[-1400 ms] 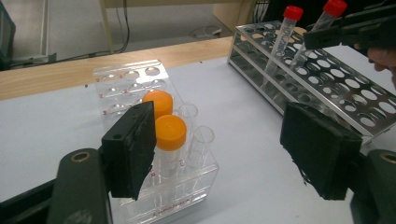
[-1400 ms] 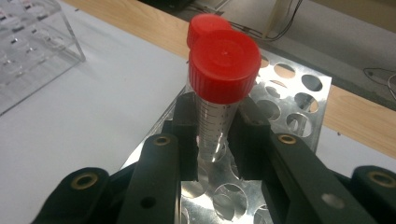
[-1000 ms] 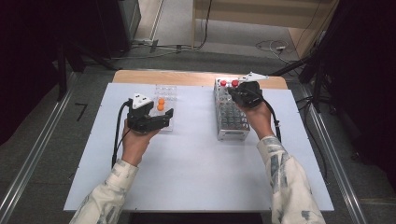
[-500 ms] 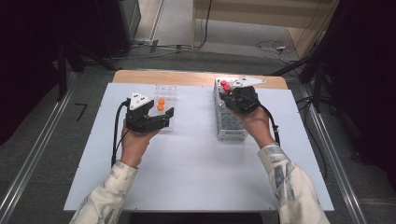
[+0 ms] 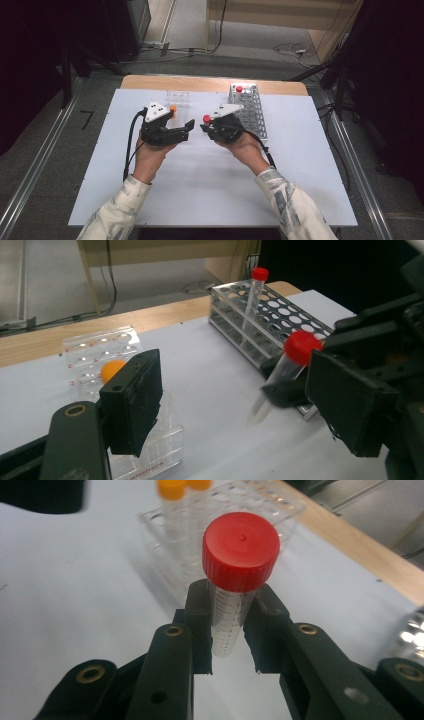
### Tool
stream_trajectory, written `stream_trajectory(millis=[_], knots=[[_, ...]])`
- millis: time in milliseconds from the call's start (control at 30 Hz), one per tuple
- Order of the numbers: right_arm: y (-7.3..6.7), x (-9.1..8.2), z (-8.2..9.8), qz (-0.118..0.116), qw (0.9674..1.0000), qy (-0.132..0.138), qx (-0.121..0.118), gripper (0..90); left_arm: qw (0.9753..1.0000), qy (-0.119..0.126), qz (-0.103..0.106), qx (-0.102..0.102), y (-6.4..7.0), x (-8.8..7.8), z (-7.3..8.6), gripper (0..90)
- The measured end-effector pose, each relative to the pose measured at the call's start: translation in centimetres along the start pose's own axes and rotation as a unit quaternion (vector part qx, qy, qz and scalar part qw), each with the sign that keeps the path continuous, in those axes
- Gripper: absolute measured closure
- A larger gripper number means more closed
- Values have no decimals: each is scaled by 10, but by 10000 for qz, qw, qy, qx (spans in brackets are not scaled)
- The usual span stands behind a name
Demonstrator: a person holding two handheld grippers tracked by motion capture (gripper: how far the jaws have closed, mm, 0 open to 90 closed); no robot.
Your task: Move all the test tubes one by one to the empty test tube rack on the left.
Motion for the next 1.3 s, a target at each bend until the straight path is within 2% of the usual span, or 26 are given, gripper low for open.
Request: stream_trajectory(millis=[100,200,400,600,800,867,1067,1133,1200,1300], knots=[[-12,6,0,-130,9998,-39,-154,713,9999,-71,120,87,6,3,3,274],[-21,9,-1,-210,9997,-58,-110,713,9994,-144,285,145,11,5,6,342],[-30,13,-1,-306,9994,-63,-144,713,9980,-267,521,248,17,7,11,502],[-32,11,-4,-358,9993,8,-138,713,9975,-380,525,289,16,10,15,593],[-33,12,-4,-364,9993,2,-99,713,9975,-369,534,286,17,10,16,692],[-33,12,-4,-387,9992,13,-107,708,9977,-353,520,264,16,10,15,697],[-33,9,-5,-469,9988,40,-124,490,9979,-343,522,197,11,5,12,704],[-29,8,-3,-410,9991,-12,-114,430,9982,-279,519,138,5,0,7,704],[-23,7,-2,-339,9994,-29,-5,357,9985,-204,511,25,-2,-7,0,704],[-16,4,-1,-281,9996,-24,90,337,9988,-166,461,-60,-13,-16,-6,704]])
Point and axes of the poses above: each handheld gripper's, and its own axes: x roughly forward along the jaws, z roughly out of its underside, y roughly to its right, the point moved 8 cm from there along x, roughly forward along the jaws, and after that the axes turned 2 degrees about y, right-handed, at the moved point
